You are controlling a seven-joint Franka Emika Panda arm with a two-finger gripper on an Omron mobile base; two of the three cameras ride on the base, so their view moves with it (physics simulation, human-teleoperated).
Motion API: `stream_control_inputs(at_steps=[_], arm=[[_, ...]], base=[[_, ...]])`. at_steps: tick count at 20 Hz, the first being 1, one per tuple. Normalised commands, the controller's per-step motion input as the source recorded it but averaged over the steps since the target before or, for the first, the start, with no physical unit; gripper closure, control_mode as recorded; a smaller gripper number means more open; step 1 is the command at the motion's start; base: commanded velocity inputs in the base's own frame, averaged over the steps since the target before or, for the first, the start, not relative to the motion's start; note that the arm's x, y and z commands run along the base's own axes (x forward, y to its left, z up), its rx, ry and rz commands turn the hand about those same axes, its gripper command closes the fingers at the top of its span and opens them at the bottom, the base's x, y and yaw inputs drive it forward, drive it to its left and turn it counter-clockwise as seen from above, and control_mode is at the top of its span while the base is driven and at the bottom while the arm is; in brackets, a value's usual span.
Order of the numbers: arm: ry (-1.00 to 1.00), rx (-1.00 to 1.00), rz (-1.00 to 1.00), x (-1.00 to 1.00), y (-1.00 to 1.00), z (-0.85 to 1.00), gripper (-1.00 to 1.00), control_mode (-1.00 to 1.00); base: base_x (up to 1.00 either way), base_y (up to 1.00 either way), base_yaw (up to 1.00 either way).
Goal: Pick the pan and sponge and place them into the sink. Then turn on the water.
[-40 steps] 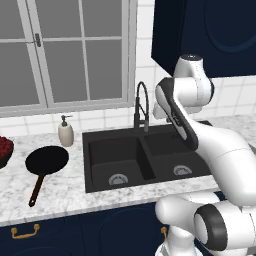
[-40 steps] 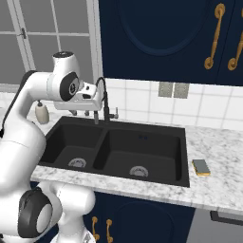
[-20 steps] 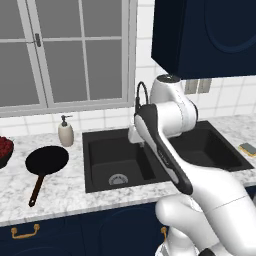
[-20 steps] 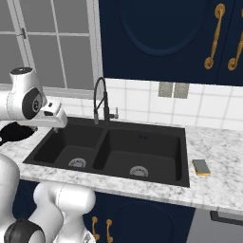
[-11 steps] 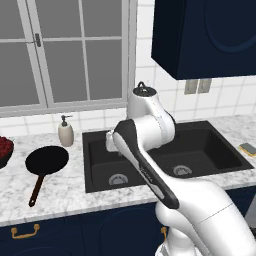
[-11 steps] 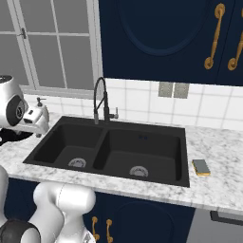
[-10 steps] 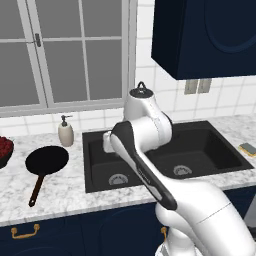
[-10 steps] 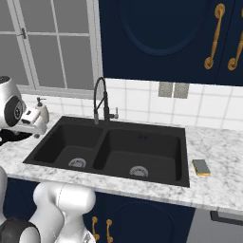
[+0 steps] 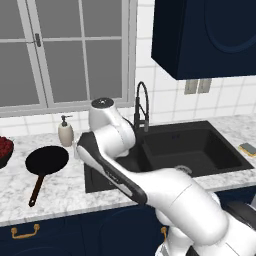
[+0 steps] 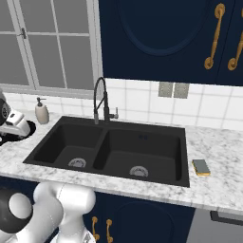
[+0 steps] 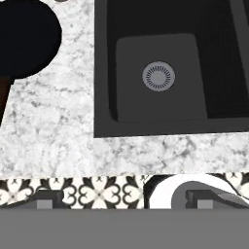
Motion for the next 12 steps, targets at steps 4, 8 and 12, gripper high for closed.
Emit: stream_control_inputs(at_steps=[4,8,12], arm=[[0.04,-0.04,-0.02,0.43,0.74,-0.27,-1.00,-1.00],[0.03,-0.01,-0.01,0.39,0.63,-0.33,-1.00,-1.00],[0.00,-0.01,-0.05,0.26,0.72,-0.42,-1.00,-1.00]], base=[[0.00,0.00,0.00],[0.00,0.00,0.00],[0.00,0.00,0.00]])
